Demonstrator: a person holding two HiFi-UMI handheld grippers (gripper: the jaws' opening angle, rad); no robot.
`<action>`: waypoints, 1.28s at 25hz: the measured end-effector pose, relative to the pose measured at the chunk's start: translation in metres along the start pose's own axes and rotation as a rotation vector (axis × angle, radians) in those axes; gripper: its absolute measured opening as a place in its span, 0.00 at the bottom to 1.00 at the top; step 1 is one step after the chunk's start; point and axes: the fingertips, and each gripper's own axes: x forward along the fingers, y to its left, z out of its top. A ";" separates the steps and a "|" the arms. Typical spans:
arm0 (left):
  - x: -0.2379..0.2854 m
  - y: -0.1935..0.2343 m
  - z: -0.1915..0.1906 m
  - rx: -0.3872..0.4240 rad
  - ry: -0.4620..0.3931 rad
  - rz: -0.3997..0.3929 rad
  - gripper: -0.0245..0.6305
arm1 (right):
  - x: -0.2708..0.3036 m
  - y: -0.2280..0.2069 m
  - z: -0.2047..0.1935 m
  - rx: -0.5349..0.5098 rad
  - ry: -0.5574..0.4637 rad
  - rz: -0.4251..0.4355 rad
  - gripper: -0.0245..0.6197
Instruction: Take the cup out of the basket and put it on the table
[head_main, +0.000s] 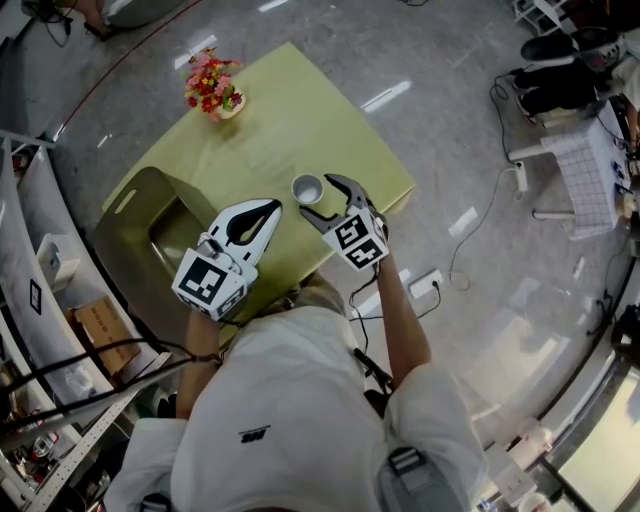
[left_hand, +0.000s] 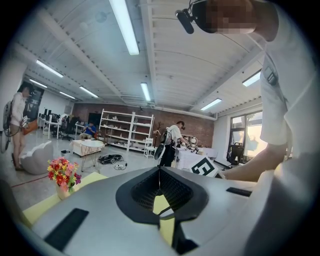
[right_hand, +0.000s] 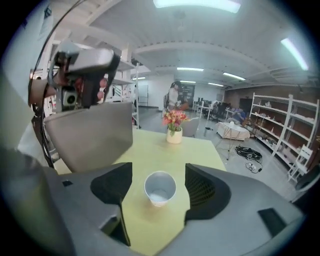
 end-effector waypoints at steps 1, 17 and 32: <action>0.000 0.000 0.000 0.000 -0.003 0.000 0.06 | -0.008 0.001 0.010 0.017 -0.034 0.004 0.55; -0.004 -0.008 0.007 -0.002 -0.026 -0.009 0.06 | -0.095 0.018 0.083 0.237 -0.348 -0.065 0.05; -0.006 -0.012 0.001 -0.008 -0.034 -0.028 0.06 | -0.113 0.020 0.087 0.189 -0.435 -0.114 0.05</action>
